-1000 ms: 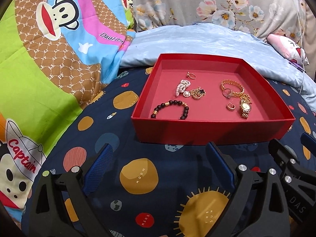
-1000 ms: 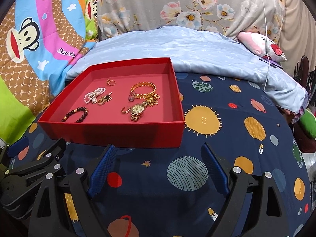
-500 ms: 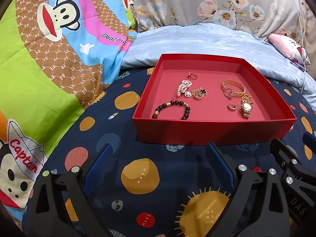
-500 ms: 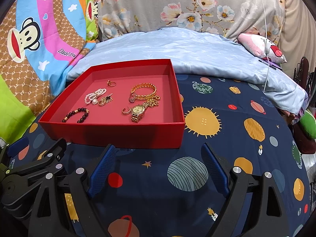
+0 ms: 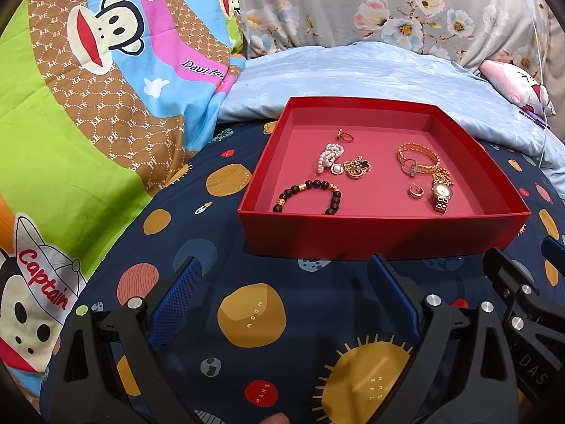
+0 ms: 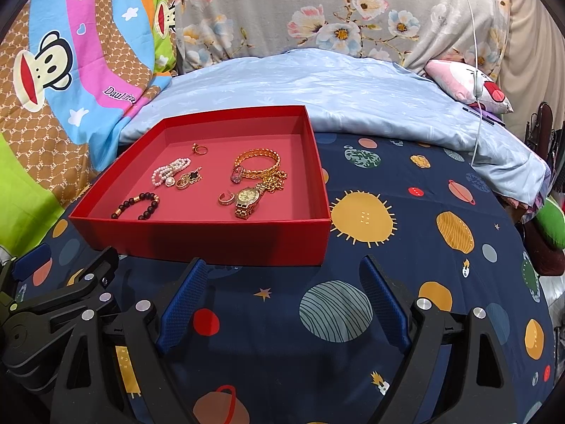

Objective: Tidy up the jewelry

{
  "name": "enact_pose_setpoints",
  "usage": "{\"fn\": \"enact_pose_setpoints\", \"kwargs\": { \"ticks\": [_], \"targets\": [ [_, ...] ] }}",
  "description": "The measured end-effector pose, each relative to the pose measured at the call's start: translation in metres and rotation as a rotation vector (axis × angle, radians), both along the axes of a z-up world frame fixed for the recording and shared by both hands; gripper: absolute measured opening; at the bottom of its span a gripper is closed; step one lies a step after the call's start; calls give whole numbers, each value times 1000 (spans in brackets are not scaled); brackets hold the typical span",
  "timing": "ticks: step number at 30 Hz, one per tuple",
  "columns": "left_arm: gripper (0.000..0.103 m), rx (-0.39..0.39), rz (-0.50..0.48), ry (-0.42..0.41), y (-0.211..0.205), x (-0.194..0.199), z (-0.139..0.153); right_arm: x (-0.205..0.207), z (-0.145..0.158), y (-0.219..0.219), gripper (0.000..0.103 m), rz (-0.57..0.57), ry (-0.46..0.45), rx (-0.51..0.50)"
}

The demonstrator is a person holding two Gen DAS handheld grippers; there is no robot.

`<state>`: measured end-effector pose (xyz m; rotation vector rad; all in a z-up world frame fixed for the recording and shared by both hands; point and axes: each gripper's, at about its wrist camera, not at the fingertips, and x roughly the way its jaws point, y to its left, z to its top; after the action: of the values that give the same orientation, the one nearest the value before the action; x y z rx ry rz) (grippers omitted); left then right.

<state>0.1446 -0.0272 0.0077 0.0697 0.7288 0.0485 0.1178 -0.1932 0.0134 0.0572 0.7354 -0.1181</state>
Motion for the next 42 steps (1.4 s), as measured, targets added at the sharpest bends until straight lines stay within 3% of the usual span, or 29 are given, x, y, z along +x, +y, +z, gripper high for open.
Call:
{"fn": "enact_pose_setpoints", "kwargs": {
  "ticks": [42],
  "targets": [
    [87,28,13,-7,-2,-1,1,0,1,4,86,8,4,-4]
  ]
}}
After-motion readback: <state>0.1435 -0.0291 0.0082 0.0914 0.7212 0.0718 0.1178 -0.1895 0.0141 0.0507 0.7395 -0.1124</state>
